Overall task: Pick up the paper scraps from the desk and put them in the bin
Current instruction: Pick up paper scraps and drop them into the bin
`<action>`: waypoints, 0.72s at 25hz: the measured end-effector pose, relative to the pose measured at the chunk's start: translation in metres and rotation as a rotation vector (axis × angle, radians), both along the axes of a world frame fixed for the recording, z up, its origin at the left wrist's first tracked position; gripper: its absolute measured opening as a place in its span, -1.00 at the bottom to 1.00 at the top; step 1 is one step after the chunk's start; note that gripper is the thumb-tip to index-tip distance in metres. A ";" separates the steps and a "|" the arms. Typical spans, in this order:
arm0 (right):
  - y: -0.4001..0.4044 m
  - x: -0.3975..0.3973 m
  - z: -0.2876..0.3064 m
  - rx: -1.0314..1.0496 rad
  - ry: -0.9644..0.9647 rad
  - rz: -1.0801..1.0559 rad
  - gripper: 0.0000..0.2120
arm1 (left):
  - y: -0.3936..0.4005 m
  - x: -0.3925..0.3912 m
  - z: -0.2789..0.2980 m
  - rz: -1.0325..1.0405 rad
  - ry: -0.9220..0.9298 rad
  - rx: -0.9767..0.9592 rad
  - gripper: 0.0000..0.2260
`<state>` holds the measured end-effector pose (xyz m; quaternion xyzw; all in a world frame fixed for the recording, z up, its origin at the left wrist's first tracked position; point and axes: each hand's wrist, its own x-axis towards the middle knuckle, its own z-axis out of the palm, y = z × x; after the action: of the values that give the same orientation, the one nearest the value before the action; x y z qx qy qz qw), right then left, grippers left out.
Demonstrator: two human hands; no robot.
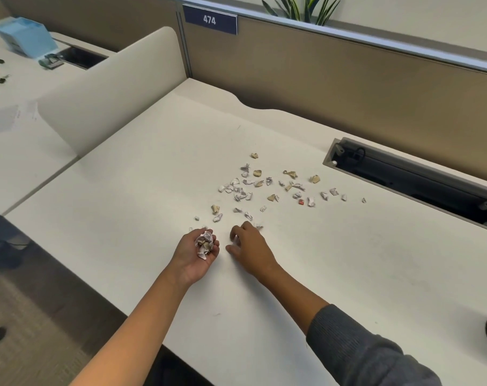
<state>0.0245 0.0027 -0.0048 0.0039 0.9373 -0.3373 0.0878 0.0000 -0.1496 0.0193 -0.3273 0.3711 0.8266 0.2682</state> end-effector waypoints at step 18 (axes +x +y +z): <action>-0.020 0.000 0.043 -0.363 0.031 -0.122 -0.92 | 0.025 -0.001 -0.004 -0.058 0.053 -0.015 -0.67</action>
<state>0.0242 -0.0174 0.0383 0.0397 0.8603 -0.5056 0.0518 -0.0006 -0.1250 0.0150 -0.2964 0.3934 0.8241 0.2798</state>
